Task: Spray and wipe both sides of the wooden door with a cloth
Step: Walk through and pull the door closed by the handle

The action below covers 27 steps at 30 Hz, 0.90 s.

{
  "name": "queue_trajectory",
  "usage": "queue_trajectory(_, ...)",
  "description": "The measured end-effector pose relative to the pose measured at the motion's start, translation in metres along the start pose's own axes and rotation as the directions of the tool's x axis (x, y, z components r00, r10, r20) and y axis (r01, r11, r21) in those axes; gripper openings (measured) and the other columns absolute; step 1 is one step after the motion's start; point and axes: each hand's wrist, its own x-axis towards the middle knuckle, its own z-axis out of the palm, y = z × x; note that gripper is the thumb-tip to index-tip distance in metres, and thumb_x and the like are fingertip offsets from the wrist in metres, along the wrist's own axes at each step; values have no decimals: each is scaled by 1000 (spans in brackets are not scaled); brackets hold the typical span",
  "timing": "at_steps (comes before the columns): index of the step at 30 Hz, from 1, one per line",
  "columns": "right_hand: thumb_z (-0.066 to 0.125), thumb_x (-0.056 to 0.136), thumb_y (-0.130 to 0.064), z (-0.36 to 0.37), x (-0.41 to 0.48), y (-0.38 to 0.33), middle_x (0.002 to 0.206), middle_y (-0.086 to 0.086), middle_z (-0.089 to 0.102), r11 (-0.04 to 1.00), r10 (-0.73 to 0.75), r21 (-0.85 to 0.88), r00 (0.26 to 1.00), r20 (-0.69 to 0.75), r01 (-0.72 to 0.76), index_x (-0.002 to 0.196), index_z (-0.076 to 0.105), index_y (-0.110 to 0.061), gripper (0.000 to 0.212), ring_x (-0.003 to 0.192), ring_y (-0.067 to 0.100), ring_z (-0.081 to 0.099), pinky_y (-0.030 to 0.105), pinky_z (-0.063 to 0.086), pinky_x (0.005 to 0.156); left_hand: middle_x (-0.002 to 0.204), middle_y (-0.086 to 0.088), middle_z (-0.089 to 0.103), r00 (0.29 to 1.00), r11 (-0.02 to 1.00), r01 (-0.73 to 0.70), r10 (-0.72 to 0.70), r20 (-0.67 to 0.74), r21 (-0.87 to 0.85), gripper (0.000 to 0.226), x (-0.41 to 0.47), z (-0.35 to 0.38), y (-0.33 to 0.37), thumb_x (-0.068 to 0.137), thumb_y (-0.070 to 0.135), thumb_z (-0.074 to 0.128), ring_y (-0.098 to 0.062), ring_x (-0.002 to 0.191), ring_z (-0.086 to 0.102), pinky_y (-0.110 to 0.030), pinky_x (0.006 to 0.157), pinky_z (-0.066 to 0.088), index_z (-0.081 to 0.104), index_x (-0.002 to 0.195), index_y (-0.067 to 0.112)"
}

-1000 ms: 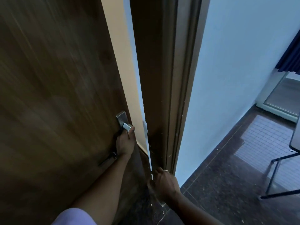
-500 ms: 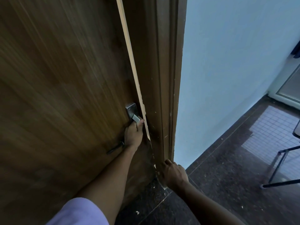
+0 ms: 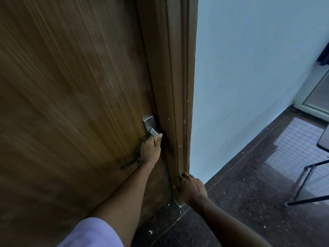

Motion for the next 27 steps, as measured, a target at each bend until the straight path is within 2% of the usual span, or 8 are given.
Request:
queue_trajectory(2, 40, 103, -45, 1, -1, 1, 129, 2, 55, 1000, 0, 10, 1000, 2, 0, 138, 50, -24, 42, 107, 23, 59, 34, 50, 83, 79, 5, 59, 1000, 1000, 3, -3, 9, 0, 43, -3, 1, 0, 97, 45, 39, -10, 75, 53, -26, 67, 35, 65, 101, 10)
queue_trajectory(7, 42, 103, -41, -2, -2, -1, 128, 3, 56, 1000, -15, 23, 1000, -13, 16, 138, 51, -22, 40, 105, 22, 60, 33, 52, 83, 72, 7, 56, 1000, 1000, -2, 2, 18, 15, 41, -11, 1, 5, 98, 44, 39, -9, 68, 50, -27, 65, 34, 63, 94, 12)
queue_trajectory(10, 43, 104, -38, -5, -3, -4, 125, 3, 58, 999, -32, 28, 999, -32, 33, 137, 53, -20, 39, 102, 21, 61, 33, 54, 83, 71, 7, 56, 1000, 1000, -1, 1, 18, 29, 40, -12, -1, 5, 97, 45, 39, -13, 71, 55, -25, 60, 33, 63, 91, 14)
queue_trajectory(12, 41, 105, -38, -7, -4, -4, 125, 3, 57, 999, -44, 18, 998, -33, 44, 137, 52, -21, 38, 103, 21, 60, 33, 53, 84, 74, 5, 59, 1000, 999, 1, -2, 18, 55, 43, -12, -3, 6, 97, 47, 38, -15, 75, 58, -25, 63, 34, 64, 95, 13)
queue_trajectory(17, 40, 105, -40, -10, -5, -2, 129, 2, 57, 998, -69, 4, 996, -50, 69, 137, 53, -22, 40, 109, 21, 60, 34, 53, 88, 88, 0, 62, 996, 965, 40, -60, 69, 260, 51, -13, -15, 16, 95, 58, 32, -17, 83, 56, -32, 68, 38, 61, 98, 16)
queue_trajectory(19, 42, 104, -39, -13, -5, -4, 132, 2, 57, 996, -87, -8, 995, -43, 87, 140, 52, -21, 41, 112, 22, 60, 34, 53, 92, 92, -1, 60, 990, 932, 49, -93, 108, 360, 53, -12, -23, 22, 95, 60, 29, -16, 82, 53, -33, 70, 38, 61, 102, 18)
queue_trajectory(22, 42, 104, -40, -21, -3, -11, 139, 3, 55, 993, -114, -38, 991, -63, 112, 142, 51, -22, 43, 119, 25, 58, 37, 50, 97, 103, -6, 63, 980, 862, 23, -119, 159, 506, 56, -6, -32, 33, 95, 61, 28, -24, 93, 59, -34, 72, 38, 62, 107, 18)
queue_trajectory(27, 41, 104, -45, -32, -5, -17, 143, 1, 51, 987, -146, -73, 987, -69, 141, 142, 51, -24, 44, 121, 23, 56, 34, 47, 96, 112, -9, 64, 970, 798, 21, -161, 180, 602, 58, -4, -37, 43, 94, 62, 28, -28, 101, 59, -35, 74, 39, 62, 111, 18)
